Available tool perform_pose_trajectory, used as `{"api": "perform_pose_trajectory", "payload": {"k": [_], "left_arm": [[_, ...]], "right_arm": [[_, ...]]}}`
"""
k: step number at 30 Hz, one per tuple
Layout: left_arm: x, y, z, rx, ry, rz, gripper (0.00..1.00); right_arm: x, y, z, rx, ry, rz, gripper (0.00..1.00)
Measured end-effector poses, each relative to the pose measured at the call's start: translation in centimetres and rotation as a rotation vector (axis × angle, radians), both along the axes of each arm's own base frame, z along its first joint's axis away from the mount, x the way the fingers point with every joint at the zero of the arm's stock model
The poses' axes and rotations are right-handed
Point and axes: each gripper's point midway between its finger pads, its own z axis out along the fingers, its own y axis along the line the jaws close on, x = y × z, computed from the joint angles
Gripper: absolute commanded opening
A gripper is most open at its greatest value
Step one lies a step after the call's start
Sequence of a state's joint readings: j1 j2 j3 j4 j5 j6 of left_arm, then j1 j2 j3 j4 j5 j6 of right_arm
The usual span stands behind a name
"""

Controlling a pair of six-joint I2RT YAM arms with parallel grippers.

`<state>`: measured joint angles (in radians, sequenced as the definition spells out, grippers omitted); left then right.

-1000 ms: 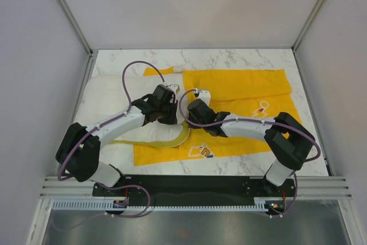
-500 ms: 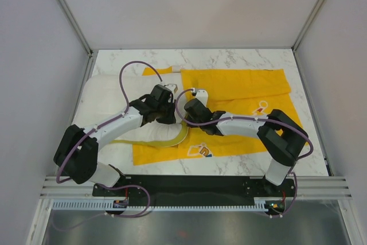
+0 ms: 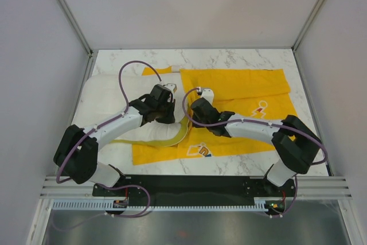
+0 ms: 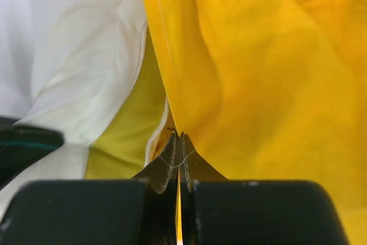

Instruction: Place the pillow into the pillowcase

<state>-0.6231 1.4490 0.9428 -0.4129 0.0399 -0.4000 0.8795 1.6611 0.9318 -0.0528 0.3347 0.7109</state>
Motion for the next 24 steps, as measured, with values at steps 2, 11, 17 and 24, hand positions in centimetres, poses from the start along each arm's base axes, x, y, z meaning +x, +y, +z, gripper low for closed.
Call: {"api": "perform_pose_trajectory", "payload": {"k": [2,11,17,24], "left_arm": [[0.1,0.1,0.0,0.006,-0.003,0.005,0.02],[0.4,0.2,0.8,0.018,-0.008,0.013,0.02],[1.7,-1.2,3.8,0.036,-0.046,0.011,0.02],[4.3,-4.2,7.3,0.035,-0.149,0.031,0.02]], "right_arm": [[-0.6,-0.9,1.6,0.013,-0.007,0.005,0.0],[-2.2,-0.5,8.1,0.186,0.004,0.15,0.0],[-2.3,3.0,12.9,0.303,0.024,0.294,0.0],[-0.4,3.3,16.5,0.363,0.007,0.321,0.0]]}}
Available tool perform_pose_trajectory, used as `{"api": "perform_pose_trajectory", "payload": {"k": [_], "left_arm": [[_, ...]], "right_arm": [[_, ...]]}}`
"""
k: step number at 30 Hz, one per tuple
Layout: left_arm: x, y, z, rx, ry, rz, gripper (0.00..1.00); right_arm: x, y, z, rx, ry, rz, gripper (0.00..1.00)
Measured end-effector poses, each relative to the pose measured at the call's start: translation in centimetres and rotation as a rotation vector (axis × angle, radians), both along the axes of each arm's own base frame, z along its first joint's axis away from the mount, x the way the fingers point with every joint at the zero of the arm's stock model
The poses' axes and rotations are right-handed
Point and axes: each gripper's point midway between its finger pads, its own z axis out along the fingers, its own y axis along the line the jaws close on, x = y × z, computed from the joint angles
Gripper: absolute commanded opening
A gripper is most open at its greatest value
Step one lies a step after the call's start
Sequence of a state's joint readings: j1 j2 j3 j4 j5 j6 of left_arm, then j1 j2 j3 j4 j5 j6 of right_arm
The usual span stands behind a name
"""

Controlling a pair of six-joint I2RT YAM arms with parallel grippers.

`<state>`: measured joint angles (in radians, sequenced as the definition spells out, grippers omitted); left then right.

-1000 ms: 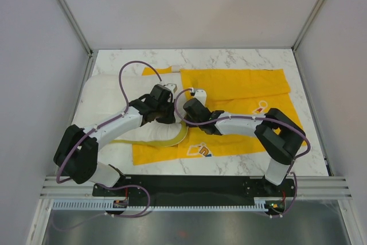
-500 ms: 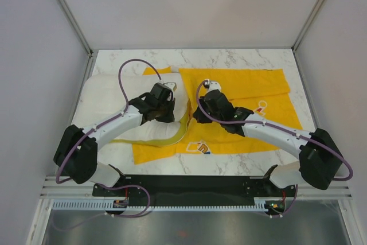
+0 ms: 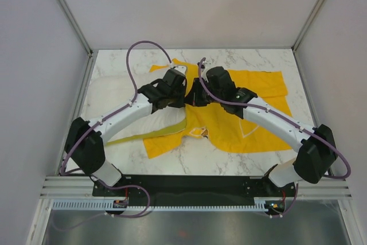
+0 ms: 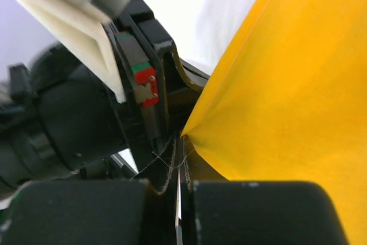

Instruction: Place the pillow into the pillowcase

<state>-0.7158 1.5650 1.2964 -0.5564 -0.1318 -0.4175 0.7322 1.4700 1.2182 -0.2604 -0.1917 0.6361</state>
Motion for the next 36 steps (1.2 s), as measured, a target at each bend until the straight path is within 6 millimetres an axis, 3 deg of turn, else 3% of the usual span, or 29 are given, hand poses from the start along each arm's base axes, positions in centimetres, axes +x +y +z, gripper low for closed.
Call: {"api": "perform_pose_trajectory", "payload": {"k": [2,6,9,10,11,15,20,23,28,33,34,36], "left_arm": [[0.2,-0.5,-1.0,-0.008,-0.004,0.023,0.02],[-0.2,-1.6,-5.6,-0.054,0.029,0.061,0.02],[-0.3,-2.1,-7.9,-0.065,0.06,0.075,0.18],[-0.1,-2.3,-8.1,-0.08,0.066,0.073,0.27],[0.0,-2.5,-8.0,-0.098,0.071,0.068,0.49],[-0.1,-3.1,-6.7,-0.165,0.078,0.041,0.71],[-0.8,-1.3,-4.0,-0.185,0.075,0.054,0.78],[-1.4,1.1,-2.9,-0.175,0.081,0.087,0.81],[-2.6,6.2,-2.8,-0.161,0.106,0.174,0.83],[-4.1,7.7,-3.7,-0.142,0.136,0.188,0.85],[-4.1,8.0,-3.8,-0.139,0.139,0.19,0.97],[-3.9,8.7,-3.9,-0.139,0.144,0.202,1.0]], "right_arm": [[0.3,-0.7,-0.5,-0.016,0.019,-0.019,0.0],[0.3,-2.0,-2.6,-0.048,0.071,-0.041,0.0],[-0.6,-2.7,-4.8,-0.065,0.126,-0.041,0.0],[-0.9,-2.7,-5.1,-0.061,0.131,-0.034,0.0],[-1.3,-2.8,-5.3,-0.057,0.136,-0.028,0.0],[-1.6,-3.1,-4.5,-0.016,0.103,-0.033,0.0],[-2.1,-2.3,-1.9,0.065,0.054,0.003,0.0],[-2.8,-1.1,-0.7,0.116,0.035,0.057,0.0],[-2.5,-2.2,-3.6,0.048,0.086,0.022,0.0],[-2.4,-2.6,-5.3,0.009,0.123,0.004,0.0],[-2.3,-2.6,-5.3,0.008,0.124,0.004,0.0],[-2.3,-2.6,-5.3,0.009,0.123,0.005,0.0]]}}
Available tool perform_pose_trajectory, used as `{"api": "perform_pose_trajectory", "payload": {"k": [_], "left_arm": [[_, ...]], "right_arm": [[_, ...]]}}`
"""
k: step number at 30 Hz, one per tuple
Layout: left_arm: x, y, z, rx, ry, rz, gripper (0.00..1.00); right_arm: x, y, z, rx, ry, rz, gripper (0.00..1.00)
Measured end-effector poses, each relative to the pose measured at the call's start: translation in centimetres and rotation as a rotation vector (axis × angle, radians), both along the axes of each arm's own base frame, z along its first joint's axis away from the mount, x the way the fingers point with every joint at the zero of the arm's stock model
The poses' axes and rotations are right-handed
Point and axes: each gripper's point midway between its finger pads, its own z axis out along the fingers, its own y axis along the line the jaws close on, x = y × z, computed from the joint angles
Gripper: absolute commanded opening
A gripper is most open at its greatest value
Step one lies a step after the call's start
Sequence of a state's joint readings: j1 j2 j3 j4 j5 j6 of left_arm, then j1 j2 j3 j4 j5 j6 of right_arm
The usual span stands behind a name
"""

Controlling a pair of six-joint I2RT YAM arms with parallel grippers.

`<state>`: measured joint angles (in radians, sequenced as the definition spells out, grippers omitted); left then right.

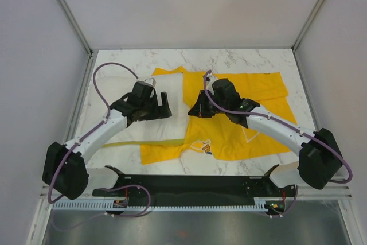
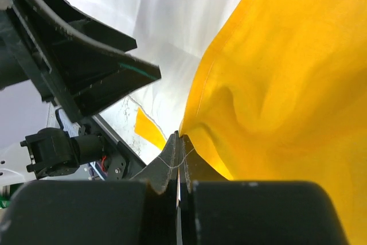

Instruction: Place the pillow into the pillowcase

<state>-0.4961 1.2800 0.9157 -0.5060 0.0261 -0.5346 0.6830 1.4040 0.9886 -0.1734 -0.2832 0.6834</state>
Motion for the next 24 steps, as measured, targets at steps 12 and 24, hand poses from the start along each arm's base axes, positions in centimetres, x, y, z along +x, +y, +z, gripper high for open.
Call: {"api": "perform_pose_trajectory", "payload": {"k": [12,24], "left_arm": [[0.4,1.9,-7.6,0.097,0.133,0.078,0.02],[1.6,-4.8,1.8,0.131,-0.085,-0.035,0.02]], "right_arm": [[-0.1,0.6,-3.2,-0.062,0.049,0.022,0.0],[1.9,4.4,1.8,-0.05,-0.036,0.069,0.0]]}}
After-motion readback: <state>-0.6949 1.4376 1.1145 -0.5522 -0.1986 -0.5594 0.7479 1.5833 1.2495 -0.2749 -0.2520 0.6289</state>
